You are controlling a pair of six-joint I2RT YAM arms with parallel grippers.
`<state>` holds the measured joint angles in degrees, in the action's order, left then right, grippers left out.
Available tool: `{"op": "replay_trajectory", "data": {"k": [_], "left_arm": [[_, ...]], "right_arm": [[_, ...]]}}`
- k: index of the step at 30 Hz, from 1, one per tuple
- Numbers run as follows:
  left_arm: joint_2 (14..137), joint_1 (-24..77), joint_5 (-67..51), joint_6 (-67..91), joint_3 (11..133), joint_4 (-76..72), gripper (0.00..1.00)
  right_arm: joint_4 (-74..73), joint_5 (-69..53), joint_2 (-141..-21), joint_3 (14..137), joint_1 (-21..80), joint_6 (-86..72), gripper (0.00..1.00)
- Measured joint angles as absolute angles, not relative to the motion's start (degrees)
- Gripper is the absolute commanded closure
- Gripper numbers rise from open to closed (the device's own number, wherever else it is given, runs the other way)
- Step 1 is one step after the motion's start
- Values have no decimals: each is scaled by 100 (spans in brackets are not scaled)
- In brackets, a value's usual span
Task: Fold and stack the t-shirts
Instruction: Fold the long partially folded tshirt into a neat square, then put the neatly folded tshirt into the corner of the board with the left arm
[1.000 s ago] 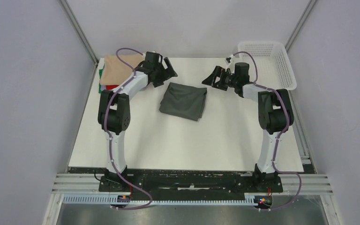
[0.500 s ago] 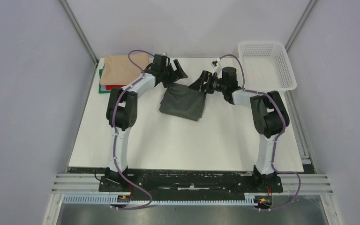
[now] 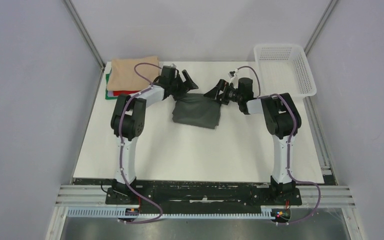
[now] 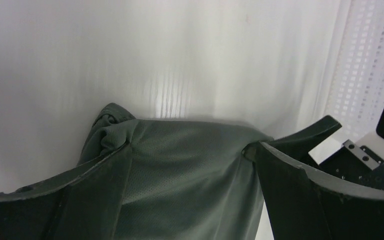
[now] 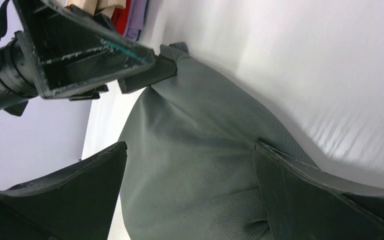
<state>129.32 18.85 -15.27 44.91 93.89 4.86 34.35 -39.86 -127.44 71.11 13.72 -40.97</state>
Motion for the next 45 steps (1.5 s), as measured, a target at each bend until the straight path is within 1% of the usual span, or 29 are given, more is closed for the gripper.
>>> {"op": "replay_trajectory", "data": {"k": [6, 9, 11, 16, 22, 26, 28, 32, 35, 37, 40, 45], "left_arm": [[11607, 2252, -1350, 4523, 7354, -8, 0], [11043, 2624, -1133, 4525, 6606, -86, 0], [10807, 2823, -1020, 4530, 6326, -84, 0], [10678, 3017, -753, 4534, 6237, -14, 0], [10346, 3046, -408, 4530, 6274, 473, 0], [9727, 3116, -34, 4525, 6237, 823, 0], [9330, 3175, 126, 4528, 6132, 897, 0], [8694, 3240, 290, 4528, 5723, 963, 0], [8510, 3251, 370, 4530, 5319, 1061, 0], [8514, 3251, 390, 4530, 5111, 1111, 0], [8562, 3249, 314, 4532, 4915, 1168, 0], [8866, 3264, 141, 4536, 4807, 1127, 0]], "right_arm": [[3247, -3889, -11874, 6001, 1417, -3509, 2], [3057, -3903, -11257, 5256, 1444, -3151, 2], [2891, -3900, -10930, 4921, 1441, -2947, 2], [2353, -3819, -10532, 4733, 1435, -2587, 2], [1223, -3548, -10366, 5450, 1376, -2250, 2], [967, -3385, -9660, 5533, 1339, -2102, 2], [1144, -3380, -9107, 5231, 1376, -2102, 2], [1828, -3605, -8130, 3975, 1610, -2296, 2], [2119, -3721, -8141, 3197, 1767, -2473, 2], [2174, -3732, -8296, 2897, 1776, -2565, 2], [2222, -3629, -8514, 2705, 1776, -2617, 2], [2287, -3332, -8497, 2672, 1776, -2565, 2]]}}
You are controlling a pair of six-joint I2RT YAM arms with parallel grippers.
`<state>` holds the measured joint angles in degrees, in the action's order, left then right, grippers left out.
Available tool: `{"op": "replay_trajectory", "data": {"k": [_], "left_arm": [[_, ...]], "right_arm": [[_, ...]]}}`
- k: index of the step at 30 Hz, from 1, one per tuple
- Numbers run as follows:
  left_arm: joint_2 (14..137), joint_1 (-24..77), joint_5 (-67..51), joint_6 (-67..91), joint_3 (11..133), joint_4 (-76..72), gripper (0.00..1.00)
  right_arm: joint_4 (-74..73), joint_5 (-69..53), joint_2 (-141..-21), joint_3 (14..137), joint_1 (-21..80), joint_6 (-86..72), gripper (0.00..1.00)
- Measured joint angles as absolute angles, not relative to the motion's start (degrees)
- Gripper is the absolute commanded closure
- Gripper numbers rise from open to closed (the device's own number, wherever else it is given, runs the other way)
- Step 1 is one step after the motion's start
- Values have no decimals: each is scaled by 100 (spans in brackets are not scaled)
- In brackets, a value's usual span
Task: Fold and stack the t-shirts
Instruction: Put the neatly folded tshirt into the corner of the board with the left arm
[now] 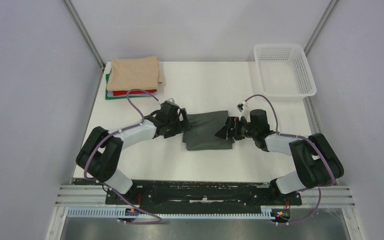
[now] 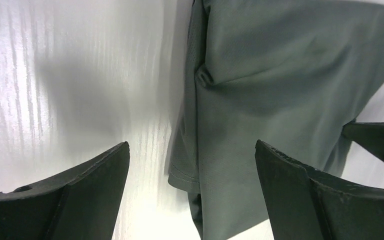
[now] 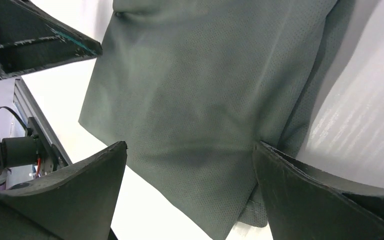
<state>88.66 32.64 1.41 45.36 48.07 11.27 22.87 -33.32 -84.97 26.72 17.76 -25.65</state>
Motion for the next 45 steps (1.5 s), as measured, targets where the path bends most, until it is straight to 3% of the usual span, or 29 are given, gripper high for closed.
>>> {"op": "replay_trajectory", "data": {"k": [3, 10, 16, 21, 22, 24, 25, 37, 45], "left_arm": [[9063, 3321, 117, 4539, 4801, 1076, 0], [9430, 3546, 172, 4591, 5002, 790, 17], [10009, 3870, 554, 4757, 5568, 834, 49], [10422, 4134, 1039, 4821, 6053, 1151, 67], [10488, 4178, 1131, 4823, 6145, 1225, 73], [10674, 4292, 1367, 4821, 6403, 1411, 95], [10774, 4346, 1492, 4827, 6547, 1518, 98], [11399, 4615, 3439, 4001, 7953, 3391, 98], [11627, 4475, 5100, 2134, 8639, 3245, 98]], "right_arm": [[2237, -3214, -8383, 2641, 1776, -2539, 2], [1944, -2915, -7321, 2545, 1774, -2567, 2], [1549, -2193, -6112, 2357, 1730, -2565, 2], [1015, -1594, -5542, 2305, 1638, -2375, 2], [893, -1490, -5452, 2298, 1621, -2322, 2], [681, -1280, -5315, 2296, 1588, -2220, 2], [587, -1179, -5258, 2292, 1581, -2169, 2], [-54, -292, -4670, 2257, 1514, -1485, 2], [-224, 226, -4372, 2200, 1514, -1278, 2]]}}
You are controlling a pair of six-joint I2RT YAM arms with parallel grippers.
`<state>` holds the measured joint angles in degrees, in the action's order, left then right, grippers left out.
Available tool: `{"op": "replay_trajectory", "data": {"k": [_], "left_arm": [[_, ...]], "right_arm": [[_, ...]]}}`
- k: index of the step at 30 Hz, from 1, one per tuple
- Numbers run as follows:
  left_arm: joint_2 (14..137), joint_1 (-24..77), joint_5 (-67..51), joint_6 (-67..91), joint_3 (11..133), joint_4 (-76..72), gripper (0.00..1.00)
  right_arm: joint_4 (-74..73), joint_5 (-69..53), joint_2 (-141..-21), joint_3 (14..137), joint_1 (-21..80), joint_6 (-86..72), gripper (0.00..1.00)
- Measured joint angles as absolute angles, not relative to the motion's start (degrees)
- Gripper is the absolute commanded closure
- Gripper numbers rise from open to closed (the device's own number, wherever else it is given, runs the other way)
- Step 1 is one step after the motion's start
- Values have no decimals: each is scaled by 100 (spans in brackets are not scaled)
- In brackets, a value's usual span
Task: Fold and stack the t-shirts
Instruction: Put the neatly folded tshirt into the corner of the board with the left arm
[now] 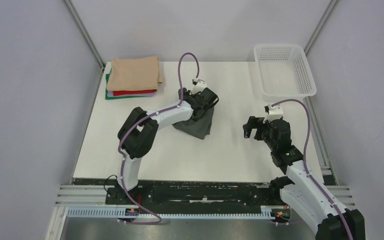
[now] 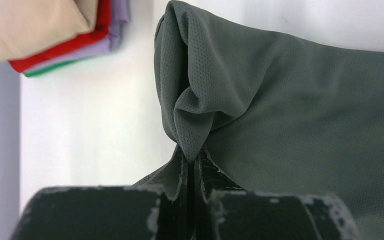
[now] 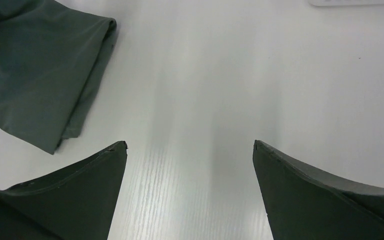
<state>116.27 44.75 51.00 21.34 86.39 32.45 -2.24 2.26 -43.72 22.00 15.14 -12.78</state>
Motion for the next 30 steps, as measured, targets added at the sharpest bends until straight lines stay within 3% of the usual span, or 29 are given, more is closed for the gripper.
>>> {"op": "replay_trajectory", "data": {"k": [11, 30], "left_arm": [[11810, 3693, 5516, -399, 8844, 1516, 98], [12147, 2724, 5564, -2624, 10114, 292, 98]], "right_arm": [[-252, 593, -4449, 2165, 1514, -1184, 2], [-257, 858, -4681, 2161, 1514, -1164, 2]]}}
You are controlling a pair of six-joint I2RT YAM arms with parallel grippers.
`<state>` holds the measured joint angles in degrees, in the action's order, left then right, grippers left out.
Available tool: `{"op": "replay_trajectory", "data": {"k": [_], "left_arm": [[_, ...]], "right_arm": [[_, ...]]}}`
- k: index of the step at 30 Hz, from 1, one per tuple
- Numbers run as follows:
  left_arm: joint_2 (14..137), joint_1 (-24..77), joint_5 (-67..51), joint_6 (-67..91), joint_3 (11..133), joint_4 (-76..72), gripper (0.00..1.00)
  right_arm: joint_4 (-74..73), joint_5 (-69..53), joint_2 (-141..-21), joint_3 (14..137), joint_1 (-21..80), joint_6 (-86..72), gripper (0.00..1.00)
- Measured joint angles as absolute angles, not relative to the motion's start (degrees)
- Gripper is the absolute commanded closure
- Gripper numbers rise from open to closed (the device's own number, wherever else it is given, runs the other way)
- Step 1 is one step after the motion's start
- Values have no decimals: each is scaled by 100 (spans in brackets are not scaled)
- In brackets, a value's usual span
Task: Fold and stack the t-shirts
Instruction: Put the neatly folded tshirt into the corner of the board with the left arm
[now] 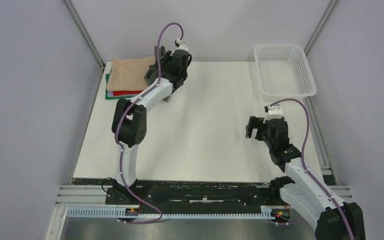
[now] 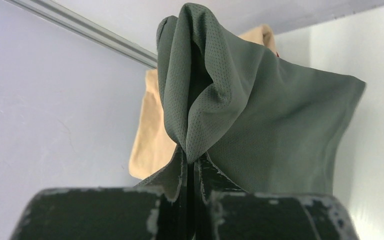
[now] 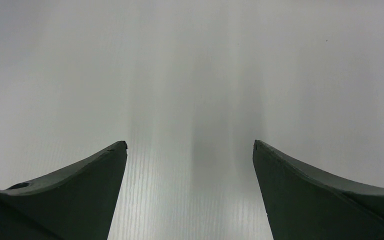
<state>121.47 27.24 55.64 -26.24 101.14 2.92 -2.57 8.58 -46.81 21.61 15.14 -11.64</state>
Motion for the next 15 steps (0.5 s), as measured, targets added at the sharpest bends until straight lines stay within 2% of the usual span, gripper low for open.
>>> {"op": "replay_trajectory", "data": {"k": [15], "left_arm": [[12092, 2517, 5389, -2884, 11107, 781, 98]], "right_arm": [[-307, 923, -4552, 2161, 1514, -1149, 2]]}}
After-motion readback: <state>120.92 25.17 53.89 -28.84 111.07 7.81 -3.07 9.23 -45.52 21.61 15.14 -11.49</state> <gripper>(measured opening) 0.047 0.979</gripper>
